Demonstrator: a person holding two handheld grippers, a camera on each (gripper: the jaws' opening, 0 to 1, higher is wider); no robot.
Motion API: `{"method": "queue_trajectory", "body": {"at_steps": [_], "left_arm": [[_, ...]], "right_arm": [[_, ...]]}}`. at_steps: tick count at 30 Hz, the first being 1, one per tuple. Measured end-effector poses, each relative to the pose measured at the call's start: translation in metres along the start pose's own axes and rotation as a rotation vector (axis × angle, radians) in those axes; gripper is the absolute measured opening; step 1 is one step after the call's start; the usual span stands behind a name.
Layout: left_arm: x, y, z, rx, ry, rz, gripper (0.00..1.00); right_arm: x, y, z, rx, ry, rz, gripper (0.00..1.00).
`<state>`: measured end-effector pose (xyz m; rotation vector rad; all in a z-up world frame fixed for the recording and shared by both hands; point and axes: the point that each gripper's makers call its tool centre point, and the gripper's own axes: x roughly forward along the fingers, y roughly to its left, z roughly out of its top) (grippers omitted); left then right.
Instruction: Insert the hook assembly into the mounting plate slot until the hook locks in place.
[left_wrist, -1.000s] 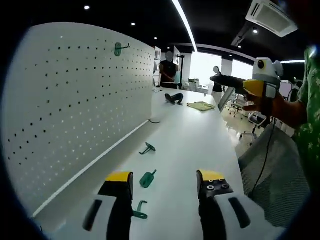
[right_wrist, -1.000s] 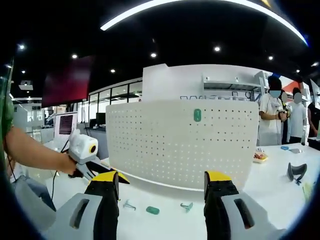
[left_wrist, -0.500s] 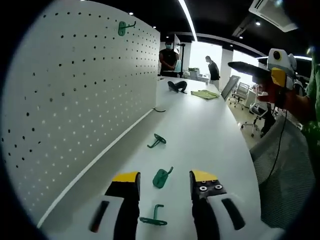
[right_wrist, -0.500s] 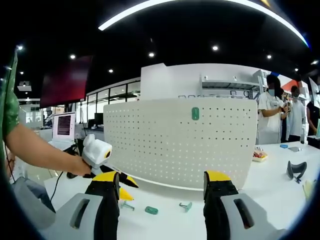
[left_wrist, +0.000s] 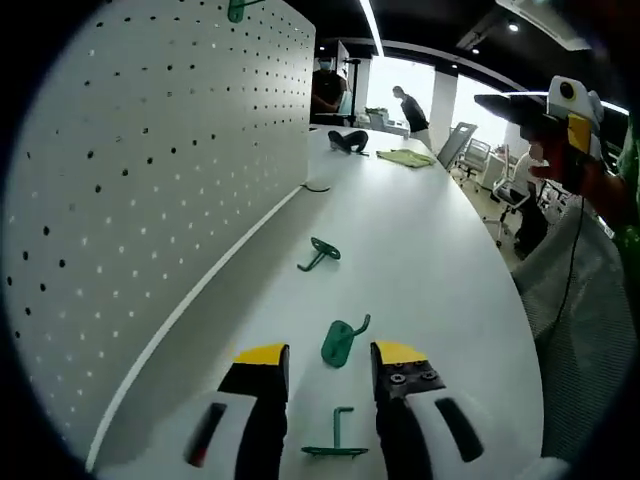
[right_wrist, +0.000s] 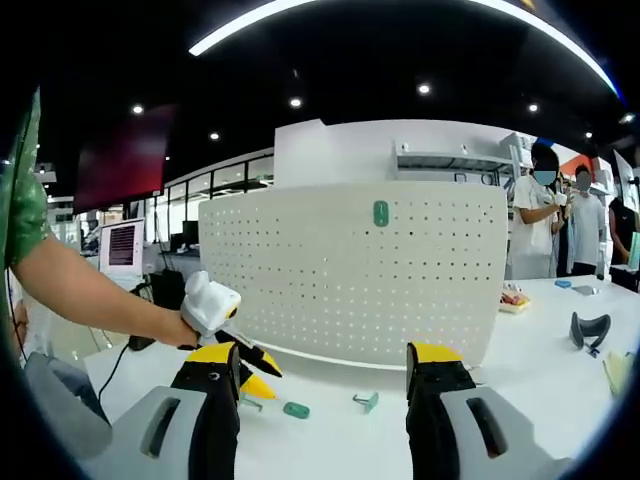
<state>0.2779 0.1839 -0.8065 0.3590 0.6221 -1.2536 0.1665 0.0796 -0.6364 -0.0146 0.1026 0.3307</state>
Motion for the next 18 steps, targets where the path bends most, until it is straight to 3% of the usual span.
{"method": "queue_trajectory", "body": {"at_steps": [8, 18], "left_arm": [[0.014, 0.002, -0.006, 0.031, 0.048, -0.037, 0.32], [0.024, 0.007, -0.013, 0.05, 0.092, -0.066, 0.29]], "right_arm": [[0.006, 0.015, -0.037, 0.011, 0.159, 0.078, 0.69], [0.01, 0.031, -0.068, 0.041, 0.281, 0.164, 0.7]]}}
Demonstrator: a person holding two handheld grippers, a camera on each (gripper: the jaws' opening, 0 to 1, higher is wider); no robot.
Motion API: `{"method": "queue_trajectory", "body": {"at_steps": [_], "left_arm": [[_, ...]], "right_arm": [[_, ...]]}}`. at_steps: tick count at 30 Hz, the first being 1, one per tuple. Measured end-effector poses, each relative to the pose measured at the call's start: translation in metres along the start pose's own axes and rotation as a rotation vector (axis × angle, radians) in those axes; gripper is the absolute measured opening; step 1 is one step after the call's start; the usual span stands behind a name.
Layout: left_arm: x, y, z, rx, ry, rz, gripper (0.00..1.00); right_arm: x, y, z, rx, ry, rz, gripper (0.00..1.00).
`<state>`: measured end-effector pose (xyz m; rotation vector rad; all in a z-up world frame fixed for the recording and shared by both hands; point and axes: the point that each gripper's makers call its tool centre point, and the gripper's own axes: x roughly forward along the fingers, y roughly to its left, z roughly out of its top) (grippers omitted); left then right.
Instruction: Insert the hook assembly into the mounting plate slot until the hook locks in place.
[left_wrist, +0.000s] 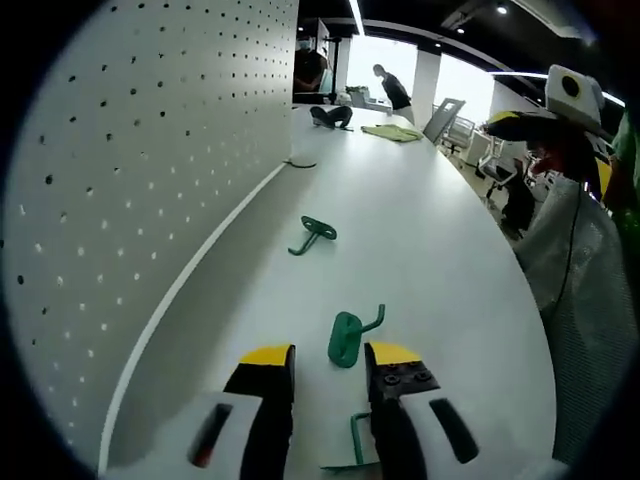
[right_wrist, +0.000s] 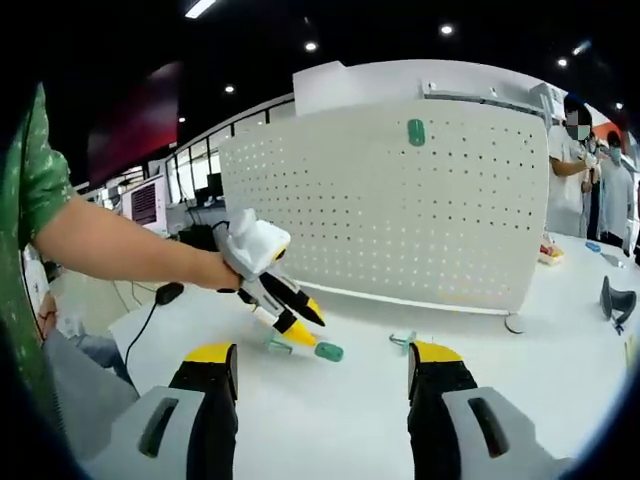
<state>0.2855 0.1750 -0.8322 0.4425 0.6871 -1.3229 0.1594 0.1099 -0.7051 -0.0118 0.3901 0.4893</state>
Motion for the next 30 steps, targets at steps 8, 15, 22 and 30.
{"method": "queue_trajectory", "body": {"at_steps": [8, 15, 22, 30], "left_arm": [[0.004, 0.002, -0.005, 0.012, 0.025, -0.02, 0.24], [0.01, 0.003, -0.008, 0.011, 0.05, -0.036, 0.2], [0.013, 0.001, -0.008, 0.005, 0.06, -0.047, 0.18], [0.014, -0.001, -0.013, -0.002, 0.076, -0.061, 0.15]], "right_arm": [[0.006, 0.008, -0.014, 0.012, 0.054, 0.04, 0.71], [0.007, 0.01, -0.019, 0.024, 0.071, 0.059, 0.71], [0.008, 0.007, -0.017, 0.029, 0.064, 0.06, 0.7], [0.011, 0.01, -0.016, 0.029, 0.057, 0.069, 0.7]]}}
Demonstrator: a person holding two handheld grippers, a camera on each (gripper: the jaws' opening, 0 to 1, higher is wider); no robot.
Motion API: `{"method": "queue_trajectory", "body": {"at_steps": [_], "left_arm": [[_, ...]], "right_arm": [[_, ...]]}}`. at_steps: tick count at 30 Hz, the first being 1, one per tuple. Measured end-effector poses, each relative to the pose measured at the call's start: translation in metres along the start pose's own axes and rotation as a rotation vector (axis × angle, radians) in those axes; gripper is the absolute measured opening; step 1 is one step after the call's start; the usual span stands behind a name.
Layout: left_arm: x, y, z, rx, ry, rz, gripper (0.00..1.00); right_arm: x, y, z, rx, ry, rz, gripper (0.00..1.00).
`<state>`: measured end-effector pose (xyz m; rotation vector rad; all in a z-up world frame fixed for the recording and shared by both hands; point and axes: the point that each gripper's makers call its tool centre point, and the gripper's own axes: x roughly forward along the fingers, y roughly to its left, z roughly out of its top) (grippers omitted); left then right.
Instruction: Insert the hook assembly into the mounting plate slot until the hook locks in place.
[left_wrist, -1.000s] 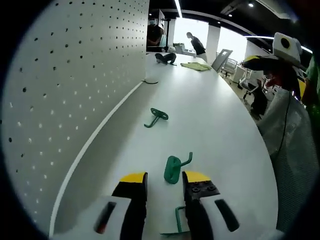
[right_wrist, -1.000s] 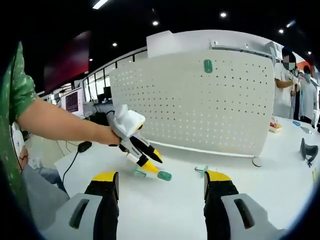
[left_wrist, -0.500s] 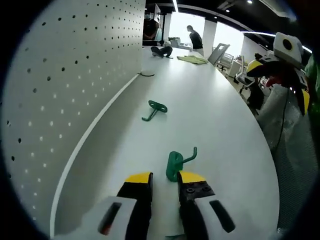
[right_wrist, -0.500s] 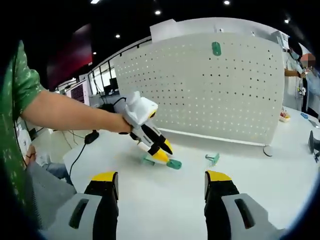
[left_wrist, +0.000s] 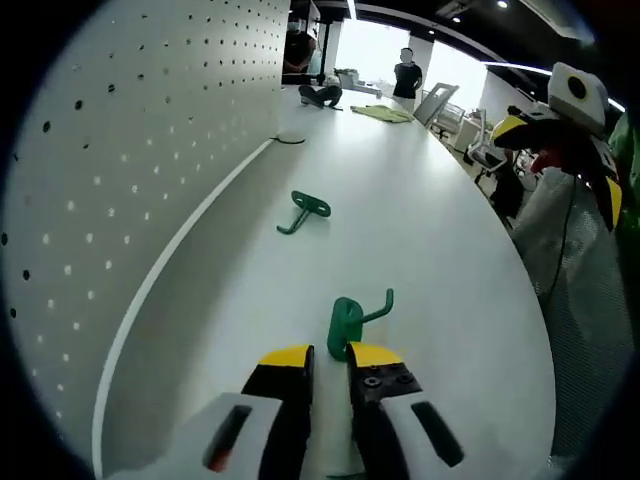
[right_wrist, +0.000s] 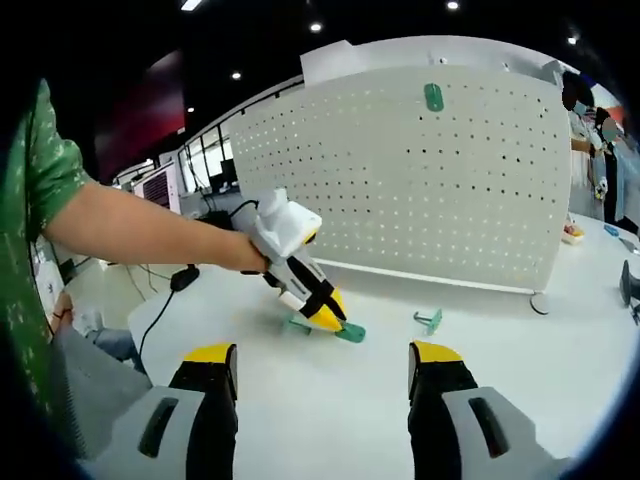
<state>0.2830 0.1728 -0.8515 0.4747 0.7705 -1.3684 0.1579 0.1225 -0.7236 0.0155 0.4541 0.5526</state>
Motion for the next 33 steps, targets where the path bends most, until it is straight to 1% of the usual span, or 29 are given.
{"method": "queue_trajectory", "body": {"at_steps": [4, 13, 25, 27, 30, 33], "left_arm": [[-0.0004, -0.0001, 0.0008, -0.006, -0.005, -0.003, 0.12], [0.0012, -0.0022, 0.0011, -0.011, -0.004, -0.012, 0.08], [-0.0009, -0.0031, -0.0006, -0.035, -0.007, -0.014, 0.07], [-0.0027, -0.0032, 0.0006, -0.043, -0.015, -0.013, 0.06], [-0.0058, -0.005, 0.0059, -0.066, -0.042, -0.018, 0.03], [-0.005, -0.0041, 0.0058, -0.07, -0.042, -0.009, 0.02]], "right_arm": [[-0.0001, 0.0007, -0.0024, -0.002, 0.005, 0.001, 0.7], [0.0011, -0.0003, -0.0026, -0.002, 0.005, -0.003, 0.7], [0.0037, 0.001, -0.0039, -0.008, 0.012, 0.002, 0.7], [0.0042, 0.0013, -0.0032, -0.01, 0.012, 0.004, 0.7], [0.0047, 0.0018, -0.0019, -0.013, 0.01, 0.007, 0.7], [0.0045, 0.0028, -0.0008, -0.017, 0.008, 0.009, 0.7]]}}
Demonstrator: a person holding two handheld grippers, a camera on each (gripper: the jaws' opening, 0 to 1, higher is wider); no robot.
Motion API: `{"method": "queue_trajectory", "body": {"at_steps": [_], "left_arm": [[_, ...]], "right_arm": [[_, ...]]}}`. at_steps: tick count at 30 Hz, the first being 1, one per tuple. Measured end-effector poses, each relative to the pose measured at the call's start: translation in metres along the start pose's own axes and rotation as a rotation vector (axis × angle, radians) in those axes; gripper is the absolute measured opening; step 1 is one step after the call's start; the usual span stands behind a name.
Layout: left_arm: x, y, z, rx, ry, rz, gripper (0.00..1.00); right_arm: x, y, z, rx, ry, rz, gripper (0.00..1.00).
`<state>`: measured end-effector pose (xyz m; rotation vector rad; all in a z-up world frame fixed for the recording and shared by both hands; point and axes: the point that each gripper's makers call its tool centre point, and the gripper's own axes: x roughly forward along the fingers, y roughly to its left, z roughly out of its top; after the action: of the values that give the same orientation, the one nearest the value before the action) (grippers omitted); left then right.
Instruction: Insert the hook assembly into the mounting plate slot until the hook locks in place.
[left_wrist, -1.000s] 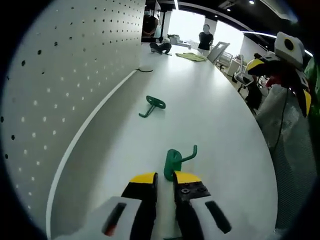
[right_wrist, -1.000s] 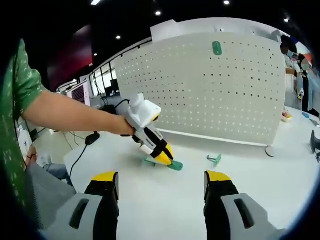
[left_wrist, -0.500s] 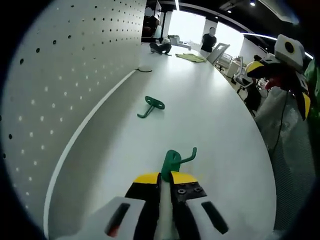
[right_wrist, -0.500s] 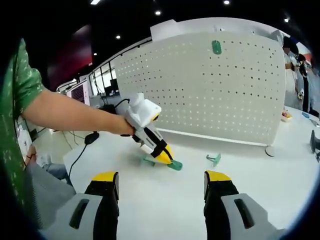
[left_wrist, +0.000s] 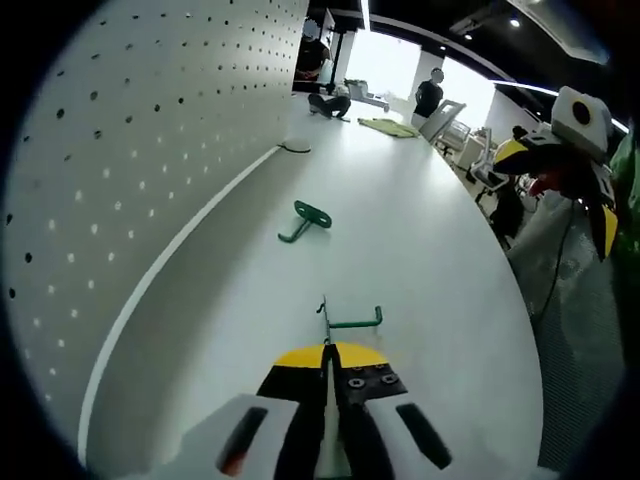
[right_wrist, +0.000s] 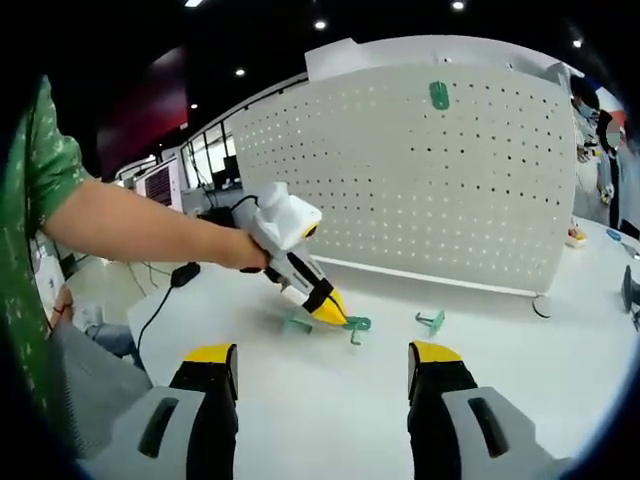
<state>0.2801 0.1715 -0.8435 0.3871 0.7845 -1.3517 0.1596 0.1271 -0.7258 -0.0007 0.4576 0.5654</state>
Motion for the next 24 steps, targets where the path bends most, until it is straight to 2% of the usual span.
{"method": "queue_trajectory", "body": {"at_steps": [10, 19, 24], "left_arm": [[0.0, -0.002, -0.001, -0.031, -0.012, 0.011, 0.02], [-0.008, -0.002, 0.01, -0.102, -0.105, 0.034, 0.02], [-0.011, -0.003, 0.009, -0.11, -0.11, 0.05, 0.02]], "right_arm": [[-0.001, -0.001, -0.002, 0.001, 0.001, -0.004, 0.7], [-0.001, -0.001, 0.005, -0.001, -0.016, -0.006, 0.7], [-0.001, 0.0, 0.006, -0.007, -0.017, -0.003, 0.69]]}}
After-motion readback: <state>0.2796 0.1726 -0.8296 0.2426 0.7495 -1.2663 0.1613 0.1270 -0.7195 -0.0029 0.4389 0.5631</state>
